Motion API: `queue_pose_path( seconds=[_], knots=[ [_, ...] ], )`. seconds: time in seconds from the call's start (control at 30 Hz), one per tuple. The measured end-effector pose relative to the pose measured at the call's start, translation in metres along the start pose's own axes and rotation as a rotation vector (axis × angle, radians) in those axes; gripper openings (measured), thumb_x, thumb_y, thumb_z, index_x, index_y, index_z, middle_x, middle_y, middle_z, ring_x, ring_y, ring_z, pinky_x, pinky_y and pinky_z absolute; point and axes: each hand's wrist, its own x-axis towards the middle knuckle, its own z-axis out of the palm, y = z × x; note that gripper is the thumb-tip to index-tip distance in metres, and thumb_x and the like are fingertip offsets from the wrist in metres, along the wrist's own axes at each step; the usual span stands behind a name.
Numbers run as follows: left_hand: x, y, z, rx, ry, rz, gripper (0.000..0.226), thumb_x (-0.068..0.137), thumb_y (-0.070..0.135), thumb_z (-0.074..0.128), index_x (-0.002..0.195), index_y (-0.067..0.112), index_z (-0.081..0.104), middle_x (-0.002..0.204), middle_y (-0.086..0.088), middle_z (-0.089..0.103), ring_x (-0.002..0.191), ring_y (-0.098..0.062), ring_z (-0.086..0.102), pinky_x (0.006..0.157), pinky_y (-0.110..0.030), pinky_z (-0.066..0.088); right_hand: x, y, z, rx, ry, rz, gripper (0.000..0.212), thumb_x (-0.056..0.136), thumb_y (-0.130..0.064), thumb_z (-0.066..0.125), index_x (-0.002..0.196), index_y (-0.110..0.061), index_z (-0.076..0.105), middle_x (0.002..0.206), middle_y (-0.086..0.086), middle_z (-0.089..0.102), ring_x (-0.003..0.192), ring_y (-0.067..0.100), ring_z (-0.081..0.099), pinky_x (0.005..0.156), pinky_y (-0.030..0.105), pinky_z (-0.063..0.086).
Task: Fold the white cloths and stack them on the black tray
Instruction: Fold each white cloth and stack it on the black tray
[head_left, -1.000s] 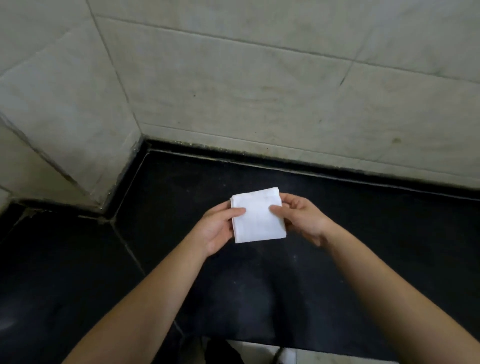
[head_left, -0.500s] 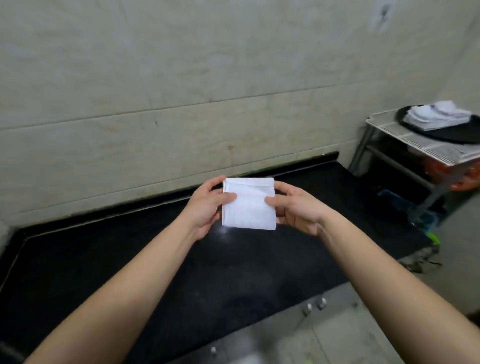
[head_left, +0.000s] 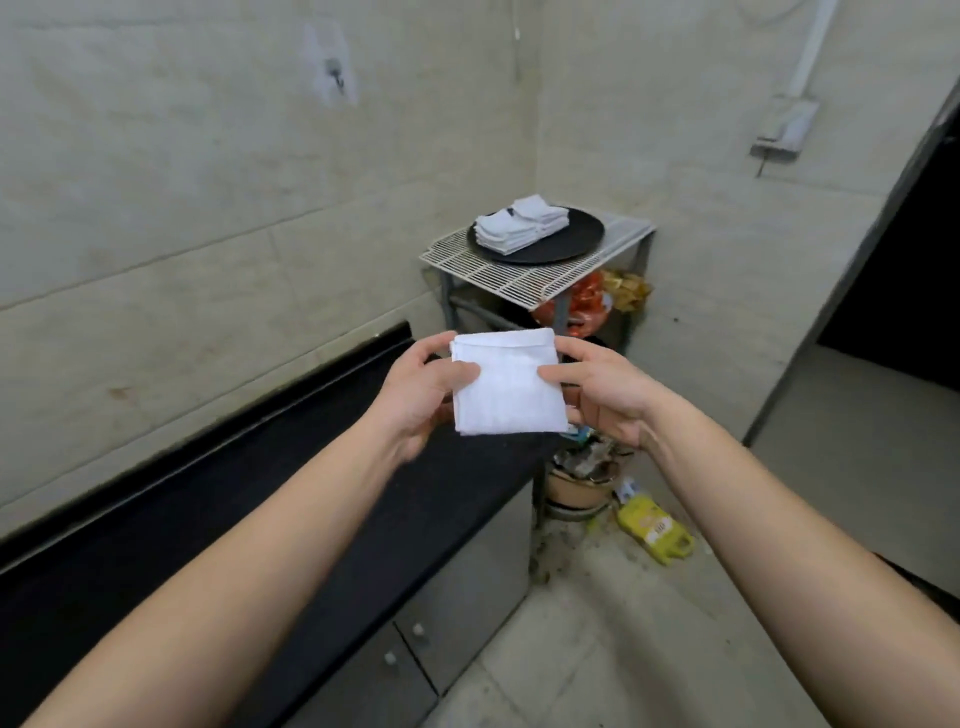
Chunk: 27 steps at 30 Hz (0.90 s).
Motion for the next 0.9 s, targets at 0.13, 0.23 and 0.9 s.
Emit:
queue_pose_path(
  seconds=[0.13, 0.23, 0.9],
  knots=[
    [0.045, 0.006, 0.047, 0.015, -0.023, 0.012, 0.047, 0.085, -0.001, 0.067, 0.129, 0.014, 0.056, 0.098, -0.007, 0.066, 0.053, -0.007, 0.063, 0.063, -0.034, 0.052, 0.026, -0.012, -0.054, 0.034, 0.040, -0.025, 0.040, 0.098, -0.003, 0.055, 0.133, -0.023, 0.059, 0.122, 0.004, 0.072, 0.104, 0.024, 0.071, 0.082, 0.040, 0.060],
    [0.090, 0.007, 0.074, -0.011, -0.030, 0.016, 0.046, 0.085, -0.001, 0.068, 0.127, 0.015, 0.057, 0.113, -0.012, 0.069, 0.068, -0.015, 0.069, 0.065, -0.034, 0.055, 0.058, -0.023, -0.087, 0.036, 0.049, -0.032, 0.039, 0.098, -0.002, 0.055, 0.131, -0.022, 0.062, 0.121, 0.004, 0.072, 0.102, 0.024, 0.071, 0.083, 0.040, 0.060],
    [0.415, 0.066, 0.180, -0.047, 0.137, 0.034, 0.039, 0.088, 0.000, 0.066, 0.124, 0.010, 0.057, 0.110, -0.016, 0.071, 0.081, -0.026, 0.070, 0.073, -0.043, 0.056, 0.358, -0.167, -0.265, -0.029, -0.039, -0.026, 0.042, 0.098, -0.002, 0.055, 0.136, -0.020, 0.055, 0.119, 0.009, 0.072, 0.103, 0.023, 0.072, 0.084, 0.038, 0.061]
  ],
)
